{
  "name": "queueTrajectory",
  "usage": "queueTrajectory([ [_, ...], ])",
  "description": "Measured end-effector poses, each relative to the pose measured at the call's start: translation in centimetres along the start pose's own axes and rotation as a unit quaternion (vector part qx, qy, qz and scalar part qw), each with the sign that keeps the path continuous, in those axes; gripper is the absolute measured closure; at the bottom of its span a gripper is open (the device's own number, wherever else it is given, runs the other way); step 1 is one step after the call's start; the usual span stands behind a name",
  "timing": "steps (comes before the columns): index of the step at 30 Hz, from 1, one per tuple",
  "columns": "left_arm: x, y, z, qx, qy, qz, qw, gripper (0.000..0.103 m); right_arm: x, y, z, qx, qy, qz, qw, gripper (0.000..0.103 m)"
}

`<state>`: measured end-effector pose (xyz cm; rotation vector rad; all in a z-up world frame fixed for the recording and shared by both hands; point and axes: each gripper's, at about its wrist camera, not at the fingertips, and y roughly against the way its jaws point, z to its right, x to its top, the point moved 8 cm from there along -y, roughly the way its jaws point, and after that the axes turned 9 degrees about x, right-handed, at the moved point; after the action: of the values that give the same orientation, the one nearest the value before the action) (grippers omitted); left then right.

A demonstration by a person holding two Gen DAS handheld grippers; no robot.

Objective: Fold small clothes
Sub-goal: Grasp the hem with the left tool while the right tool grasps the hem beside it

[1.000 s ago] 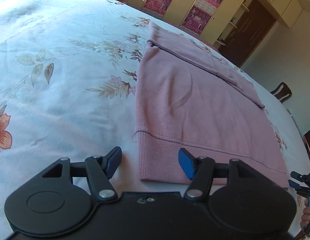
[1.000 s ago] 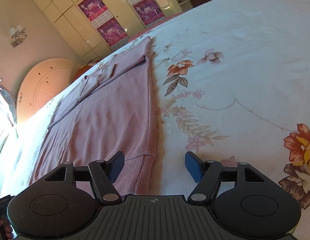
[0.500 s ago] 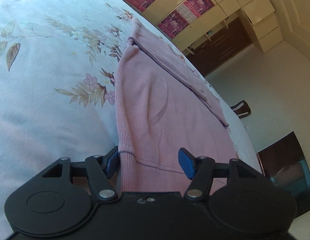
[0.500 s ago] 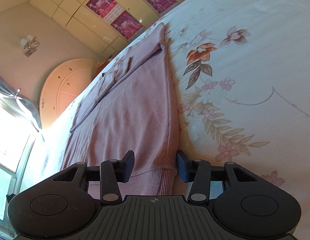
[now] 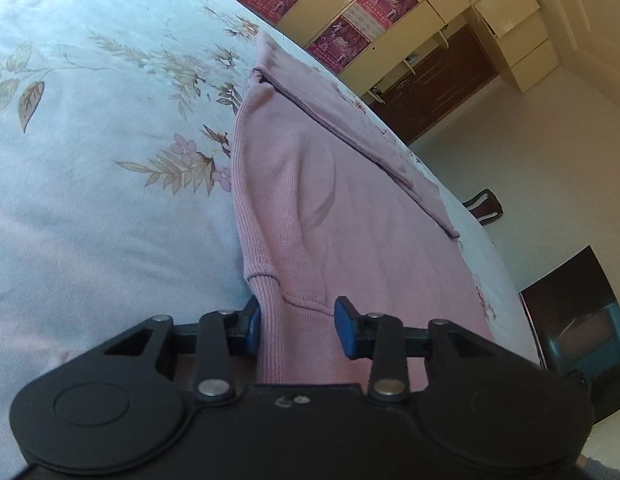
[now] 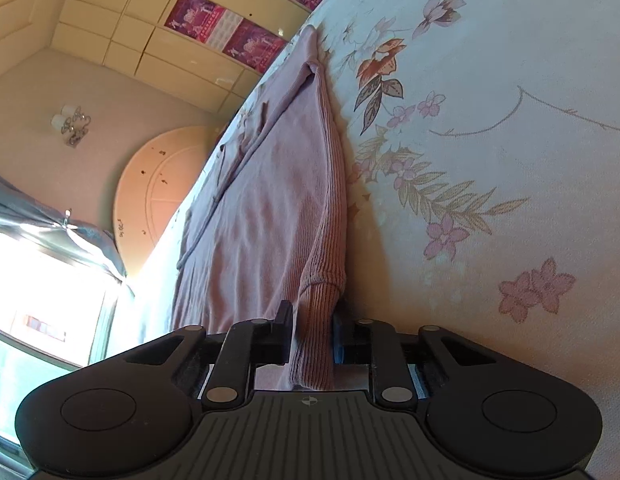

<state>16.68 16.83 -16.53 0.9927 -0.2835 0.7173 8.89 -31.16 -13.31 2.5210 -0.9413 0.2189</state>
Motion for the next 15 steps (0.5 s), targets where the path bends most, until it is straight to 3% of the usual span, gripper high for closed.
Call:
queueTrajectory([
  [1,-0.1,0.0,0.1,0.009,-0.007,0.003,0.9999,0.075,0.0,0.0,0.0,-0.003,0.002,0.001,1.0,0.094],
  [2,-0.1,0.0,0.1,0.023,-0.017,0.005,0.9996,0.092,0.0,0.0,-0.2,-0.005,0.007,0.003,1.0,0.095],
  [3,0.0,0.1,-0.1,0.038,-0.021,0.003,0.999,0.099,0.1,0.0,-0.4,-0.002,0.011,0.006,1.0,0.095],
  [8,1.1,3.2,0.3,-0.03,0.035,0.072,0.9963,0.099,1.1,1.9,-3.7,0.05,0.038,0.044,0.997,0.097],
  [10,0.7,2.8,-0.4,-0.002,0.036,0.07,0.9969,0.099,1.0,2.0,-3.9,0.043,0.05,0.046,0.997,0.097],
  [12,-0.3,0.9,-1.6,0.027,0.046,0.034,0.998,0.099,0.6,0.9,-2.4,0.012,0.041,0.032,0.999,0.097],
  [15,-0.3,0.8,-2.0,0.018,0.068,0.042,0.9966,0.099,0.2,0.1,-0.9,-0.01,0.023,0.024,0.999,0.097],
])
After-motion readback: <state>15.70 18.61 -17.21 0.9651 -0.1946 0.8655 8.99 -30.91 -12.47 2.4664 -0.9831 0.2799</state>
